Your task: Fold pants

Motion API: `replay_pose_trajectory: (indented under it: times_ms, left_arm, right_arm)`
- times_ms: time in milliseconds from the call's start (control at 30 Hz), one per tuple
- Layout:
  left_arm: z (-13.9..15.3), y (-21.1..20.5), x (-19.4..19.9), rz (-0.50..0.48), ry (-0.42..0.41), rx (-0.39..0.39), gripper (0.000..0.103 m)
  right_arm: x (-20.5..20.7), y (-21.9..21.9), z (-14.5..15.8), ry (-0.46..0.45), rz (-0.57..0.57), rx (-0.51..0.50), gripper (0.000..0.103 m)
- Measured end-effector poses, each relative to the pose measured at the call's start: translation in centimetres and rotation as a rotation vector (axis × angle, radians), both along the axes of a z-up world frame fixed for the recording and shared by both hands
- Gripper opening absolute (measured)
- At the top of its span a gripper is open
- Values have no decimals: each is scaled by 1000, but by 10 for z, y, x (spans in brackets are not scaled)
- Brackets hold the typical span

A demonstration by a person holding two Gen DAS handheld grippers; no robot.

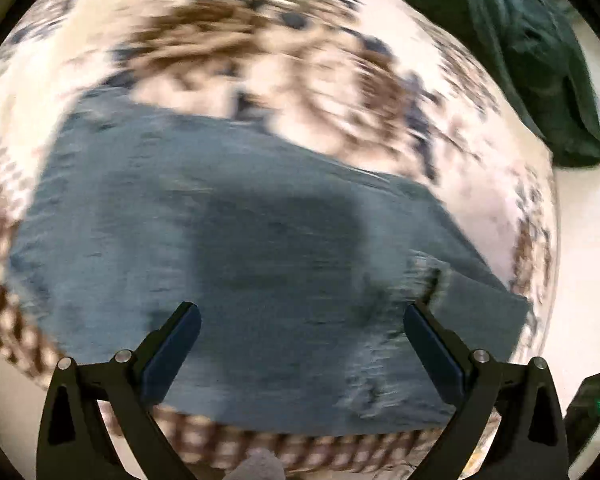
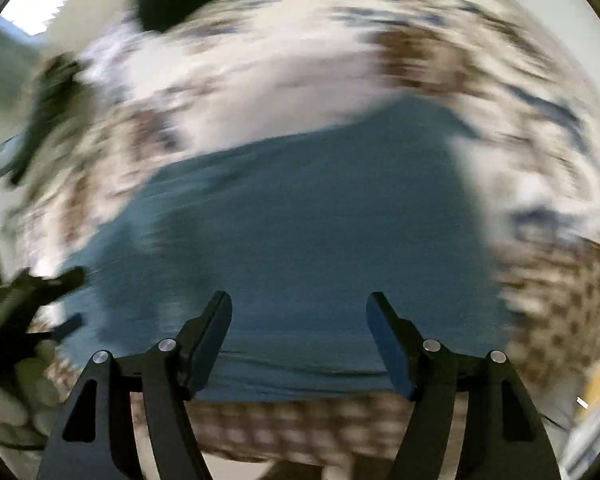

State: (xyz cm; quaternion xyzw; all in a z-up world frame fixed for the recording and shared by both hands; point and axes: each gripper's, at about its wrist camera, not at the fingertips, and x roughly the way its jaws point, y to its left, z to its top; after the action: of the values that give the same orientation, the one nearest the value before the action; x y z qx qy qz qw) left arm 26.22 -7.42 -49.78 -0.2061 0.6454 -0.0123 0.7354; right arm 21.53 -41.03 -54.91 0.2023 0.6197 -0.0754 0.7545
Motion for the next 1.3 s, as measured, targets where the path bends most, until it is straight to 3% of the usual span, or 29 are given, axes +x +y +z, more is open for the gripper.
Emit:
replay_pose_trajectory:
  times_ms: [133,200,233,267,300,333,433,567,667,833,900,1000,1100,1167,1233,1300]
  left_arm:
    - [-15,-53,18,-99,-13,40,103]
    - [-27,-75,26,-152,-14,77,96]
    - [-36,-86,30,-187,1,95,77]
    - [-42,-93,32,-206,8,98,48]
    - [-47,-97,33,-224,6,89,36]
    - [-48,-99,33,-240,-10,78,28]
    - [-42,-96,23,-269,-79,85,19]
    - [-40,-73,12,-268,-83,48,18]
    - [-32,-66,6,-277,-80,55,18]
    - [-24,-60,10,-228,-78,69,19]
    - [-30,-56,13,-206,-57,52,19]
    - [-33,-48,11,-166,-26,30,19]
    - [-20,-44,-2,-137,-29,61,19]
    - [-5,-47,-17,-141,-70,71,19]
    - [1,-58,-28,-161,-74,15,25]
    - [-4,-69,-34,-179,-56,-23,28]
  right_arm:
    - [-21,-57,-3,55,-148,-23,72]
    - [-17,-62,-9,56,-165,-18,72]
    - [-18,-68,-11,52,-172,-14,72]
    - [-17,-71,-13,50,-175,-4,72]
    - [-15,-73,-18,54,-180,3,72]
    - [-12,-72,-22,56,-179,7,69]
    - [-6,-66,-31,68,-153,-15,32]
    - [-1,-80,-58,143,-225,-6,15]
    - [-4,-93,-56,150,-276,44,16]
    - [-1,-55,-30,15,-83,143,18]
    - [1,-29,-41,33,15,173,18]
    - [-7,0,-63,133,101,163,18]
    - [-19,17,-57,143,198,102,18]
    - [-21,16,-49,159,197,111,18]
    - [-14,13,-40,128,179,148,20]
    - [-1,12,-37,98,166,178,28]
